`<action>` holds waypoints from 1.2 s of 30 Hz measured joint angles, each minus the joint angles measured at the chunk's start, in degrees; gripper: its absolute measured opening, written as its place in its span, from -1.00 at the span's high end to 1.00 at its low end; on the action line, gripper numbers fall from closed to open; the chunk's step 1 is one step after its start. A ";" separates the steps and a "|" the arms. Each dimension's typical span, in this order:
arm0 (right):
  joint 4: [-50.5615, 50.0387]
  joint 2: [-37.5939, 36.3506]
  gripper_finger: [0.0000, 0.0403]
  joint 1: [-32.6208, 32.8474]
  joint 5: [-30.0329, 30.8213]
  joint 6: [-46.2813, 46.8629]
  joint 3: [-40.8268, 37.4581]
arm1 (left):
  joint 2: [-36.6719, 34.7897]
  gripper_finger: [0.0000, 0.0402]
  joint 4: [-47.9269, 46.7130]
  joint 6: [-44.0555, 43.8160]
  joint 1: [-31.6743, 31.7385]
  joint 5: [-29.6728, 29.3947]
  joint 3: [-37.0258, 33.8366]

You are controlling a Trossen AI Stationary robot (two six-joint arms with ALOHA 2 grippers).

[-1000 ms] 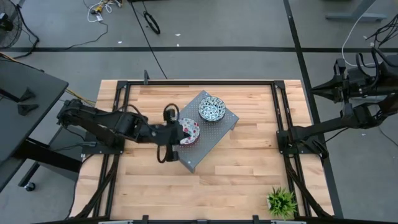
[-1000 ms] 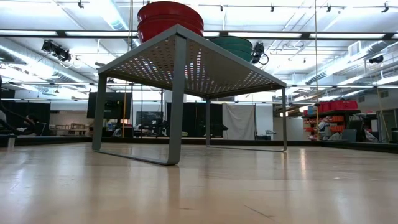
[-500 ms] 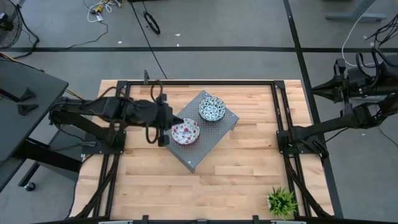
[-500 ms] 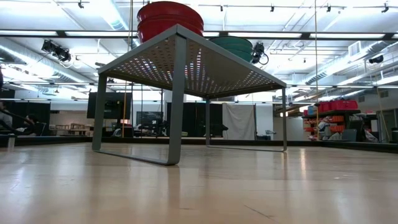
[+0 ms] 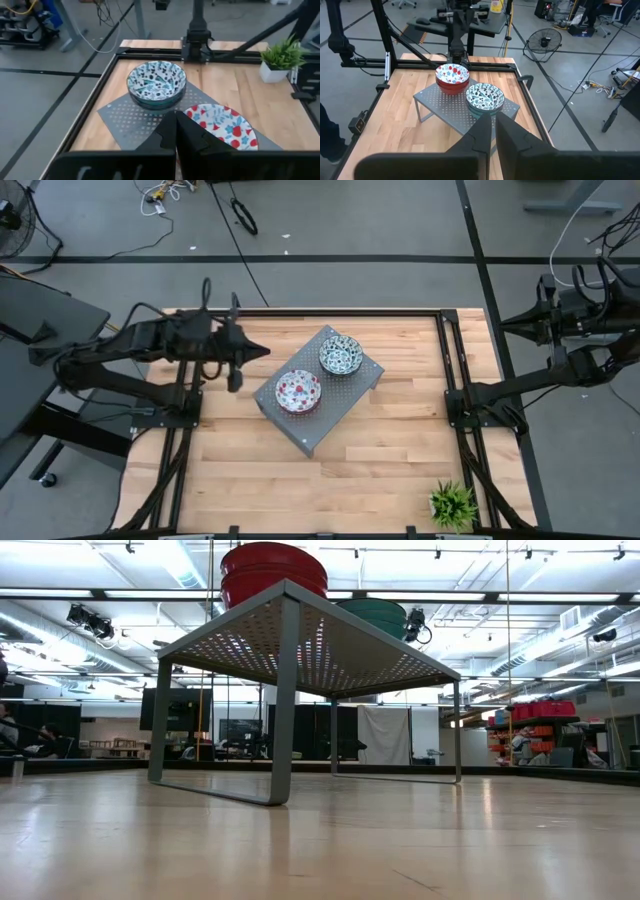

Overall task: Pick & Place Mini bowls
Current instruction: Return to Home Position

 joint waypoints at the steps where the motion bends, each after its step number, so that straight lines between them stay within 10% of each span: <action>1: 0.00 0.02 0.87 0.00 0.00 -0.02 0.00 | -0.96 1.00 0.02 0.01 0.64 0.50 -0.72; 36: 0.01 0.00 0.87 0.00 0.00 -0.02 0.01 | -28.35 1.00 23.86 -6.33 -3.09 0.62 -35.57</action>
